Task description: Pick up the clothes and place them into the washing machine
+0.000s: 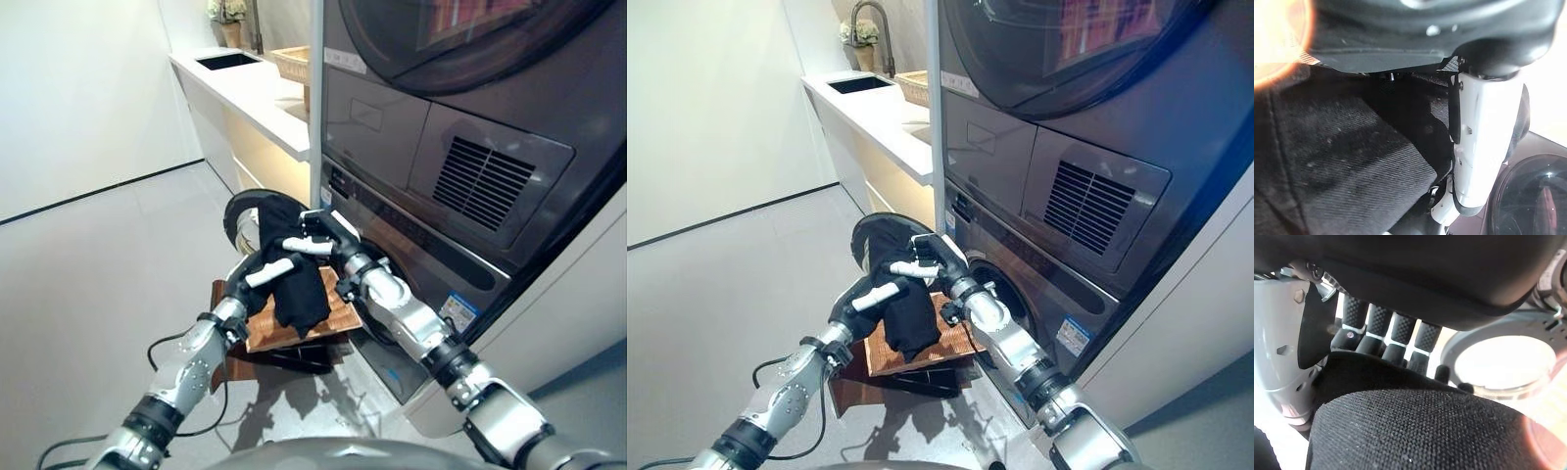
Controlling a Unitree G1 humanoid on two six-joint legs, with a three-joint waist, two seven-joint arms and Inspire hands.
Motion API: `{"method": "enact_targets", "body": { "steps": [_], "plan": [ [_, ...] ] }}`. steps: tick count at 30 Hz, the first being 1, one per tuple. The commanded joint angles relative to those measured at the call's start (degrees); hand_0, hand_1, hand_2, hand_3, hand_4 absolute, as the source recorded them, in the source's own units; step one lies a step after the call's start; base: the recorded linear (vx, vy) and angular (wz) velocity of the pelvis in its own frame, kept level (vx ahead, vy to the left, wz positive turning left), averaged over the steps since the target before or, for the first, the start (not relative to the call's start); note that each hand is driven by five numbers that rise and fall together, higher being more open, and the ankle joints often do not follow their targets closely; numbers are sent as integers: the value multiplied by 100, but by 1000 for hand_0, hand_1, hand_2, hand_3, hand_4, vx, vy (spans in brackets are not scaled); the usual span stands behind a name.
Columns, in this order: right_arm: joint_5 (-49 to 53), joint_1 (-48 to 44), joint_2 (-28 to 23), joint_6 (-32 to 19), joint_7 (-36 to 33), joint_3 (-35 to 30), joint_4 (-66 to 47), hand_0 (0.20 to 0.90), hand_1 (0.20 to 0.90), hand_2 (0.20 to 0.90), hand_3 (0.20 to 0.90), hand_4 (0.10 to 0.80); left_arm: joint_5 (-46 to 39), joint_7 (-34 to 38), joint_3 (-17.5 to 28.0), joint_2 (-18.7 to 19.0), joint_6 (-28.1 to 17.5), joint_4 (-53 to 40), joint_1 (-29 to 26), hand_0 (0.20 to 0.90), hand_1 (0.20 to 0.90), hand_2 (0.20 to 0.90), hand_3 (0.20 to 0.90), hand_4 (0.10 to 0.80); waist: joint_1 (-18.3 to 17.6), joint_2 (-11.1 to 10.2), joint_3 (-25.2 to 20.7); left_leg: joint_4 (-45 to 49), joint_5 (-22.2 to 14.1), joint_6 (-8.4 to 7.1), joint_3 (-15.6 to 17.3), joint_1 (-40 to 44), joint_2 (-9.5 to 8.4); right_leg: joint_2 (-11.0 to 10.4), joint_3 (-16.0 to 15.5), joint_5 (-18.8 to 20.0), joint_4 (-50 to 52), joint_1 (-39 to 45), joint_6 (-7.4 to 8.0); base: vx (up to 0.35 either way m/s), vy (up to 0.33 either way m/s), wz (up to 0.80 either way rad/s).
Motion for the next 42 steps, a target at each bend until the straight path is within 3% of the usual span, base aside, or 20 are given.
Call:
{"method": "enact_targets", "body": {
  "steps": [1, 32, 34, 35, 42],
  "plan": [
    [333, -1477, 632, -623, 75, -31, 166, 200, 200, 200, 200, 300, -113, -601, -328, 137, -324, -805, -256, 900, 900, 900, 900, 800, 38, -170, -602, 185, -319, -625, -263, -151, 421, -193, 30, -355, 203, -273, 181, 0, 0, 0],
    [557, -2022, 714, -686, 39, -30, 307, 200, 200, 200, 200, 300, -212, -581, -467, 120, -342, -1023, -204, 900, 900, 900, 900, 800, 70, -207, -604, 190, -329, -612, -284, -155, 422, -154, 70, -372, 209, -292, 148, 0, 0, 0],
    [556, -1994, 717, -681, 45, -24, 282, 200, 200, 200, 200, 300, -206, -562, -453, 104, -360, -1027, -209, 483, 483, 483, 483, 502, 63, -206, -598, 192, -331, -611, -287, -158, 424, -156, 70, -375, 211, -292, 148, 0, 0, 0],
    [561, -1979, 723, -678, 46, -19, 275, 200, 200, 200, 200, 300, -200, -545, -447, 94, -365, -1025, -213, 200, 200, 200, 200, 300, 59, -206, -596, 196, -334, -609, -289, -159, 423, -158, 71, -377, 211, -291, 146, 0, 0, 0],
    [565, -1955, 709, -682, 45, -25, 243, 200, 200, 200, 200, 300, -200, -517, -406, 75, -398, -1037, -176, 200, 200, 200, 200, 300, 72, -210, -599, 193, -333, -602, -299, -164, 419, -161, 78, -370, 205, -288, 150, 0, 0, 0]
  ]
}}
